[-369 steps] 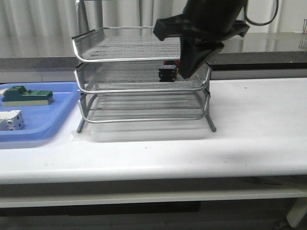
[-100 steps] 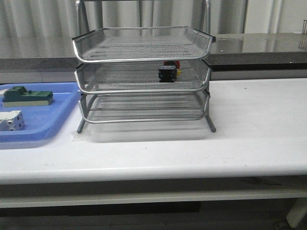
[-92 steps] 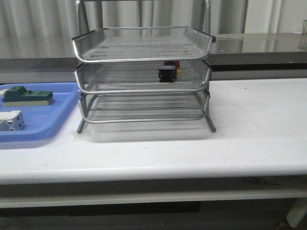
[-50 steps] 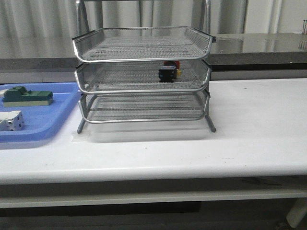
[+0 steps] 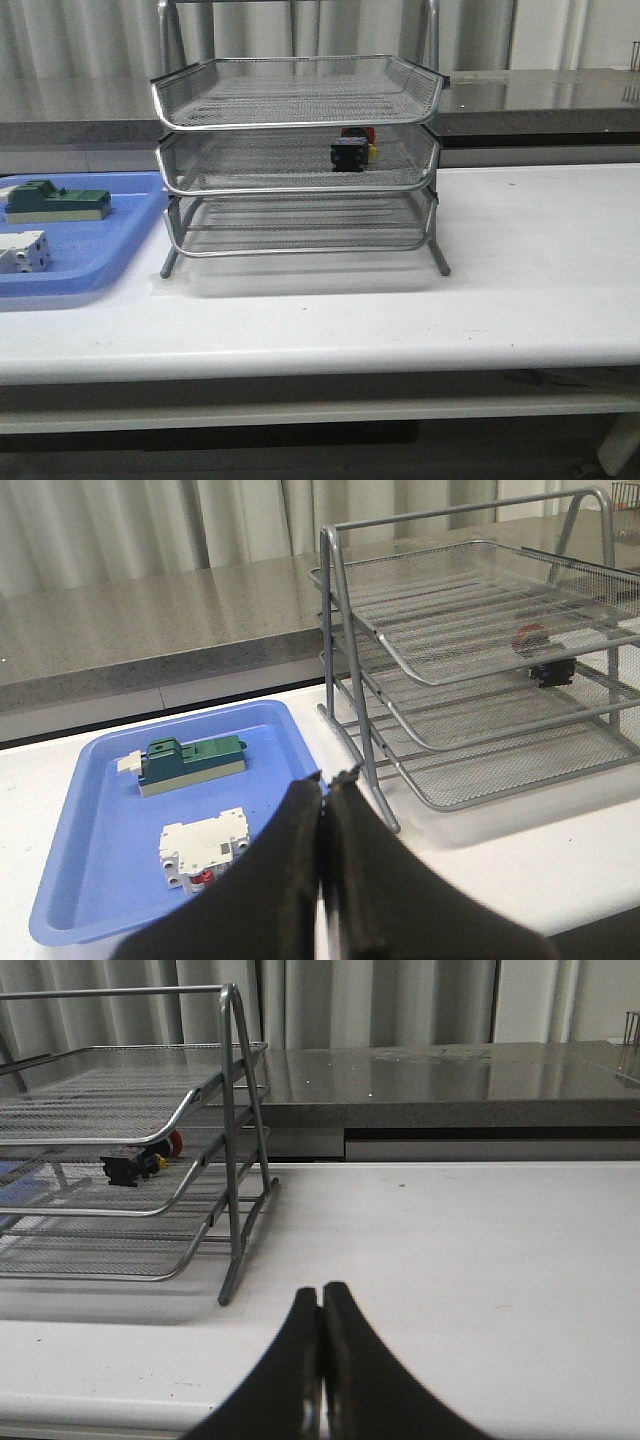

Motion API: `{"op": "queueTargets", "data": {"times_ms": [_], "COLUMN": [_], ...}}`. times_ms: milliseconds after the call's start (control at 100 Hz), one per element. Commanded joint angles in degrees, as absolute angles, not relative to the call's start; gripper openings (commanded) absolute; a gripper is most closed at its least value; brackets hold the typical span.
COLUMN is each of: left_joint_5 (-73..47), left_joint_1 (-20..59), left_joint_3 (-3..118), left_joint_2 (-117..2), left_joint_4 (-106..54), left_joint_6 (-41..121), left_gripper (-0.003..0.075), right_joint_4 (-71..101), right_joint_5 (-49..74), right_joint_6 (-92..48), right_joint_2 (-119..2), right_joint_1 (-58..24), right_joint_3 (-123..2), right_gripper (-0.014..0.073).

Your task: Place button on rack with both arms

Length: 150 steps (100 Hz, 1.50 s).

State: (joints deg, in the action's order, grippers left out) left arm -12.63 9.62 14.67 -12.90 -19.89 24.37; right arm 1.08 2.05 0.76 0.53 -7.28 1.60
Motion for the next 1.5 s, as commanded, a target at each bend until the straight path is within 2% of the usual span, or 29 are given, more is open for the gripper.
{"op": "queueTargets", "data": {"times_ms": [0,680,780,1100,1490], "left_joint_5": [-8.2,-8.2,-7.1,-3.3,-3.2], "left_joint_1": [9.6,9.6,9.6,5.5,2.2], "left_joint_3": [16.3,16.1,16.1,12.4,2.5], "left_joint_2": [-13.4,-13.4,-13.4,-8.6,2.2], "left_joint_4": [-20.9,-20.6,-15.0,7.3,6.8], "left_joint_6": [23.8,23.8,23.7,-2.0,-2.5], "left_gripper": [-0.0020,-0.0020,-0.0020,-0.0020,-0.0020], "right_joint_4": [1.2,1.2,1.2,1.2,1.2], "right_joint_5": [-2.9,-2.9,-2.9,-2.9,-2.9], "right_joint_6": [0.8,0.8,0.8,0.8,0.8], "right_joint_2": [1.6,1.6,1.6,1.6,1.6], "right_joint_1": [-6.9,-6.9,-6.9,-6.9,-6.9], "right_joint_3": [0.6,0.6,0.6,0.6,0.6], "right_gripper": [-0.0057,-0.0057,-0.0057,-0.0057,-0.0057]}}
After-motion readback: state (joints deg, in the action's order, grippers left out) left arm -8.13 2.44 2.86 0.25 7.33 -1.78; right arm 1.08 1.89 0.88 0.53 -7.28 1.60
